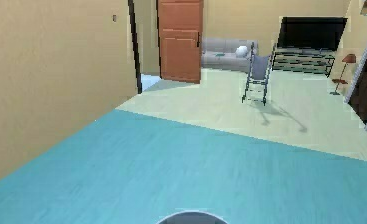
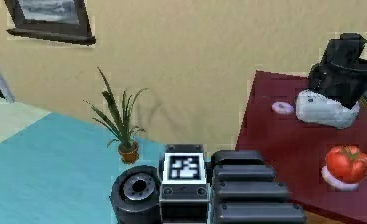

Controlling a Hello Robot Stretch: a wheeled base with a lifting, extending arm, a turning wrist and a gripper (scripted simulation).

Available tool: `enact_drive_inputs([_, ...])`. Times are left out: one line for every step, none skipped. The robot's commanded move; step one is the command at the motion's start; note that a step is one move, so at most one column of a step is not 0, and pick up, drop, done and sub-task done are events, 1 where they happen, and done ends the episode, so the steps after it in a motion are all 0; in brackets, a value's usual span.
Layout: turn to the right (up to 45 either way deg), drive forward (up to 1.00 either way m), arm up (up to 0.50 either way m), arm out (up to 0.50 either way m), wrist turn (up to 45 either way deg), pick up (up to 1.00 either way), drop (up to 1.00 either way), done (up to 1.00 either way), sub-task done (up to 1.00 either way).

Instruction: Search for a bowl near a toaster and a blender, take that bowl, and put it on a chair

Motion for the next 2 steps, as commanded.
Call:
enact_drive_inputs([0.0,1.0,0.0,0.0,0.0,0.0,0.0,0.0,0.0])
enact_drive_inputs([0.0,1.0,0.0,0.0,0.0,0.0,0.0,0.0,0.0])
